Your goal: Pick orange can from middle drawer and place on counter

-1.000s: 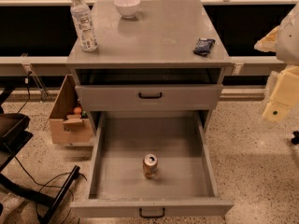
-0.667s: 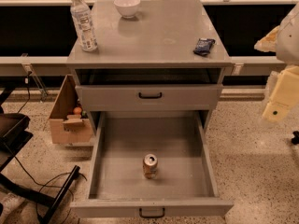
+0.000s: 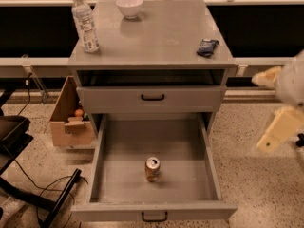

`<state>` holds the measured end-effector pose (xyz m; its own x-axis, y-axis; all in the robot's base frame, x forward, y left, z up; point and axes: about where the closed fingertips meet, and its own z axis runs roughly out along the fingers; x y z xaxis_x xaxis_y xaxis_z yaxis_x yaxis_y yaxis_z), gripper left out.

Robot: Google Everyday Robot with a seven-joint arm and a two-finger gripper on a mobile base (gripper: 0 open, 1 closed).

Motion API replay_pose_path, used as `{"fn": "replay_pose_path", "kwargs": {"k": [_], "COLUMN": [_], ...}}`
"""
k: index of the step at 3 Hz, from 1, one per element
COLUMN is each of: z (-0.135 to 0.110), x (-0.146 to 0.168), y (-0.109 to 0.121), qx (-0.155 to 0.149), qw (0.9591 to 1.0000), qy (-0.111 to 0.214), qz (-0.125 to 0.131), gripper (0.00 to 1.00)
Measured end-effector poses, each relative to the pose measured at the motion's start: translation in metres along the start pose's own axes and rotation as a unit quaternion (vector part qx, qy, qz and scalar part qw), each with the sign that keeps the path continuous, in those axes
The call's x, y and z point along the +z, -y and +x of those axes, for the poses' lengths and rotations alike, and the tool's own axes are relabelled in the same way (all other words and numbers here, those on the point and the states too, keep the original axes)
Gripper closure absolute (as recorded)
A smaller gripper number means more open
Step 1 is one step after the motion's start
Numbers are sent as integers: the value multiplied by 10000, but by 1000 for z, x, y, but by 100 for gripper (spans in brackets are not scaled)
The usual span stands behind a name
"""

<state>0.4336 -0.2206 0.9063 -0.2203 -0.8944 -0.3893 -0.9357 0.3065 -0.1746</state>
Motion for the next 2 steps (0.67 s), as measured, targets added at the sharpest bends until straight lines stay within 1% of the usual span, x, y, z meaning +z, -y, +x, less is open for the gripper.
{"fn": "replay_pose_path", "kwargs": {"k": [1,2], "z": [27,34], "x": [80,162], "y": [-25,-40], "qx": [277,601], "qw": [9944,9747], "qy": [957,2088], "qz": [-367,-519], "gripper": [0,0]}}
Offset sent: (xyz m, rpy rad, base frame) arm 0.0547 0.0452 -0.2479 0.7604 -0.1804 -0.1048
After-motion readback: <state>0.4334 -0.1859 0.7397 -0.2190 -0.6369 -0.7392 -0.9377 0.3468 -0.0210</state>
